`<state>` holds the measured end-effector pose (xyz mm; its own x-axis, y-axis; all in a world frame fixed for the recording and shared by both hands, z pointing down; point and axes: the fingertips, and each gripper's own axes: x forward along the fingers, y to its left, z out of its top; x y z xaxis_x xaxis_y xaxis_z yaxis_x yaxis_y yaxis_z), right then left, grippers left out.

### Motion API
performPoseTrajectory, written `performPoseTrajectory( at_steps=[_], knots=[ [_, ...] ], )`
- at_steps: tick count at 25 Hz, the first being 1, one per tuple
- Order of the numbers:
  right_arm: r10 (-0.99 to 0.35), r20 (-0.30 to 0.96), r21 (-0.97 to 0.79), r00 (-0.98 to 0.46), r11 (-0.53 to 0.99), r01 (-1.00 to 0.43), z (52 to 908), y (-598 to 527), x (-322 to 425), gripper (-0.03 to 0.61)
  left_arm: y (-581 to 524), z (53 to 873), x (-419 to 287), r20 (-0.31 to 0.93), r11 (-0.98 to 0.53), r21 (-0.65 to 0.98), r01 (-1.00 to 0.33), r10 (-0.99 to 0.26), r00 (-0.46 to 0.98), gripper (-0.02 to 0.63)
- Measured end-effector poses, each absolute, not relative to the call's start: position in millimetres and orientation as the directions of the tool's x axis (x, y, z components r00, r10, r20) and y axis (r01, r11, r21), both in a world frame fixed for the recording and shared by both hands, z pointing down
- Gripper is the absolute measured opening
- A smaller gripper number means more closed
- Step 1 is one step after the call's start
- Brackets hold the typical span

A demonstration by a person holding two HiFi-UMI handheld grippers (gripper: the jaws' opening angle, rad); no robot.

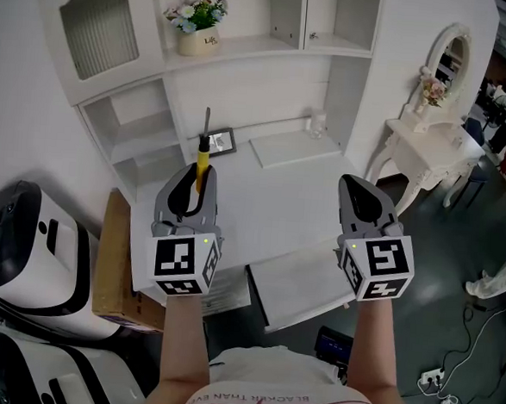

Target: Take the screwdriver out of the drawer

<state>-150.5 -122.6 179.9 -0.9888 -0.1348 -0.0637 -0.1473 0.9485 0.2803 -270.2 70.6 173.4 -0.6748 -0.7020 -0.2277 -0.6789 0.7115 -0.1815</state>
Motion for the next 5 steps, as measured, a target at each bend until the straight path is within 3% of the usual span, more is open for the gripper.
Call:
performPoseTrajectory(
  at_steps=[5],
  knots=[
    [-0.131,-0.055,0.289,-0.99,0.947,-0.141,182.8,-114.9,-153.8,0.006,76.9,173.8,-272.4,-0.232,0.712,-0.177,-0.68,-0.702,-0.674,0.091]
  ],
)
